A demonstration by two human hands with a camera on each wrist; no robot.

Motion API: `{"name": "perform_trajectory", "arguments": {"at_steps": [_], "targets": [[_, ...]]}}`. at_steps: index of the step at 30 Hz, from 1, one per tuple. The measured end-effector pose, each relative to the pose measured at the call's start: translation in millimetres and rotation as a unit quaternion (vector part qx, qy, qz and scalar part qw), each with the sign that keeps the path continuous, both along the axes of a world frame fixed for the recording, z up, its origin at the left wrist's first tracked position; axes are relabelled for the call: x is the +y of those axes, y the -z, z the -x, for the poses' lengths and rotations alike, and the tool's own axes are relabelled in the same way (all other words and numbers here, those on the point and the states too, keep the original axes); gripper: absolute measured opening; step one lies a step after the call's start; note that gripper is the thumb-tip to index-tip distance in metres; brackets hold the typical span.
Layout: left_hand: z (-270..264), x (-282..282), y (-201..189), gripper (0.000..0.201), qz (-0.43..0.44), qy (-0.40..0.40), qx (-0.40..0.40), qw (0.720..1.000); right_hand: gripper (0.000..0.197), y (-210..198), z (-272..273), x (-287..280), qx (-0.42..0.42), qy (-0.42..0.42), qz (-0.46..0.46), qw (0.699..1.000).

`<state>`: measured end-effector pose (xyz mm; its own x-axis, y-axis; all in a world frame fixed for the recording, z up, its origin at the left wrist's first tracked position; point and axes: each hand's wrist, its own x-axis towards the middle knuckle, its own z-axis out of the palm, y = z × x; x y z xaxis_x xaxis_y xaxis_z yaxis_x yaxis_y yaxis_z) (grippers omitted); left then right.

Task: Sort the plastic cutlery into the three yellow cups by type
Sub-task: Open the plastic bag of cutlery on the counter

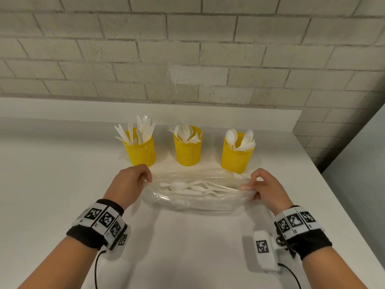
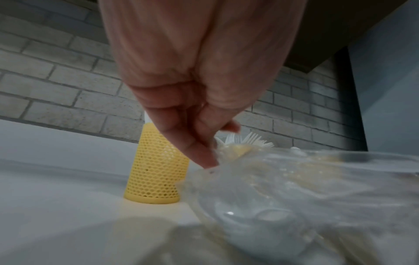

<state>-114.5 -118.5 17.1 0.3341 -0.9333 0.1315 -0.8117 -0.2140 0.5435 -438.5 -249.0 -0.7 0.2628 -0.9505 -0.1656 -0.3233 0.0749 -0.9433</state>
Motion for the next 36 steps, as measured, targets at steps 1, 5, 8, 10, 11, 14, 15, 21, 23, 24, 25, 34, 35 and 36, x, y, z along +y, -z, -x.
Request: {"name": "perform_trajectory", "arguments": {"at_steps": [1,5,8,10,11,14,15,21,23,24,25,34,35,36], "targets": [[3,-2,2,0.047,-0.013,0.020,-0.022,0.999,0.030,-1,-4,2,0.016,-0.016,0.016,1.000],[16,-7,7,0.046,-0.102,0.019,-0.039,0.994,0.027,2,-15,6,0.099,-0.059,0.050,0.992],[21,-7,6,0.090,-0.161,0.024,-0.060,0.985,0.041,3,-16,8,0.133,-0.084,0.046,0.986],[20,-6,2,0.100,-0.159,0.030,-0.080,0.984,0.055,-4,-14,9,0.112,-0.095,0.050,0.988],[18,-5,1,0.103,-0.151,0.035,-0.083,0.984,0.057,-8,-12,9,0.107,-0.098,0.060,0.988],[11,-1,0,0.102,-0.118,0.039,-0.078,0.989,0.059,-12,-3,7,0.116,-0.101,0.087,0.984],[9,0,1,0.100,-0.129,0.038,-0.073,0.988,0.060,-10,-1,7,0.120,-0.104,0.079,0.984],[5,0,16,0.082,-0.195,0.018,-0.001,0.981,0.046,-4,-15,4,0.266,-0.094,0.108,0.953],[5,-3,17,0.068,-0.152,0.005,0.032,0.988,0.036,-14,-33,9,0.258,-0.050,0.184,0.947],[5,-5,17,0.060,-0.128,-0.001,0.040,0.991,0.030,-20,-44,13,0.223,-0.044,0.215,0.950],[6,-6,17,0.054,-0.109,-0.004,0.042,0.993,0.026,-23,-56,17,0.182,-0.058,0.234,0.953],[5,-10,16,0.057,-0.079,0.035,0.027,0.996,0.039,-2,-144,39,0.345,-0.344,0.229,0.843],[2,-9,15,0.056,-0.079,0.034,0.030,0.996,0.037,-2,-145,36,0.351,-0.347,0.227,0.840],[-2,-8,14,0.056,-0.076,0.032,0.035,0.996,0.035,-4,-145,32,0.354,-0.347,0.223,0.839]]}}
